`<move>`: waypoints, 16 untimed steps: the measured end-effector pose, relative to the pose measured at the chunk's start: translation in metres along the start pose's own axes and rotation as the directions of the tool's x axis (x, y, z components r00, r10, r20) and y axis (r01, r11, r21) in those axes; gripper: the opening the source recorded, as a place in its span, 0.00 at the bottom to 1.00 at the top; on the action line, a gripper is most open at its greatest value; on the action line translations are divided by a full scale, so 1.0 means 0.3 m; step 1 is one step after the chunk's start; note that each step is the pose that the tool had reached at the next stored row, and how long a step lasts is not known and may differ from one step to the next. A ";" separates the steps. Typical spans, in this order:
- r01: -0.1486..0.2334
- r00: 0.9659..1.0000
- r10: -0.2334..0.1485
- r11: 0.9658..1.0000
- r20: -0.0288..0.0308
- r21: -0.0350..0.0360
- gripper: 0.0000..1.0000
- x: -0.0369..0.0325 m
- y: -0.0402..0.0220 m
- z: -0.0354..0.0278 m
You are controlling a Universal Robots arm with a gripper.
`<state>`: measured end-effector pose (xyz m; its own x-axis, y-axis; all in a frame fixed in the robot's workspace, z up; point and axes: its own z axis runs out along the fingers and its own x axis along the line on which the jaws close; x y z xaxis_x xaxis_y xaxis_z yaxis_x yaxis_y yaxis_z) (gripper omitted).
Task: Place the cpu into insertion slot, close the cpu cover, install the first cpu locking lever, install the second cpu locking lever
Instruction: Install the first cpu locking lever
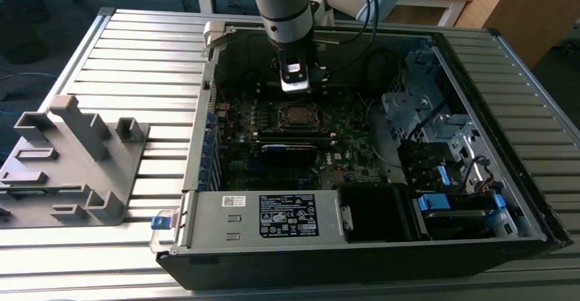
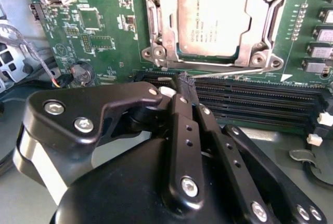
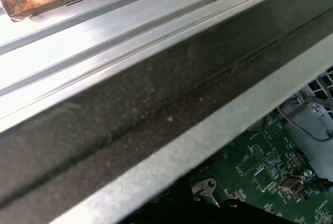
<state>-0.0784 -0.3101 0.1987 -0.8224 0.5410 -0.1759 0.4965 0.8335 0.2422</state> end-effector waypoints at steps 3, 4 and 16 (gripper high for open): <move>0.000 1.000 0.000 1.000 0.000 0.000 0.11 0.000 -0.001 0.002; 0.000 1.000 0.000 1.000 0.000 0.000 0.11 0.000 -0.001 0.003; 0.000 1.000 0.000 1.000 0.000 0.000 0.11 -0.009 0.012 -0.049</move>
<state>-0.0784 -0.3101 0.2141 -0.8224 0.5411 -0.1759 0.4966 0.8335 0.2423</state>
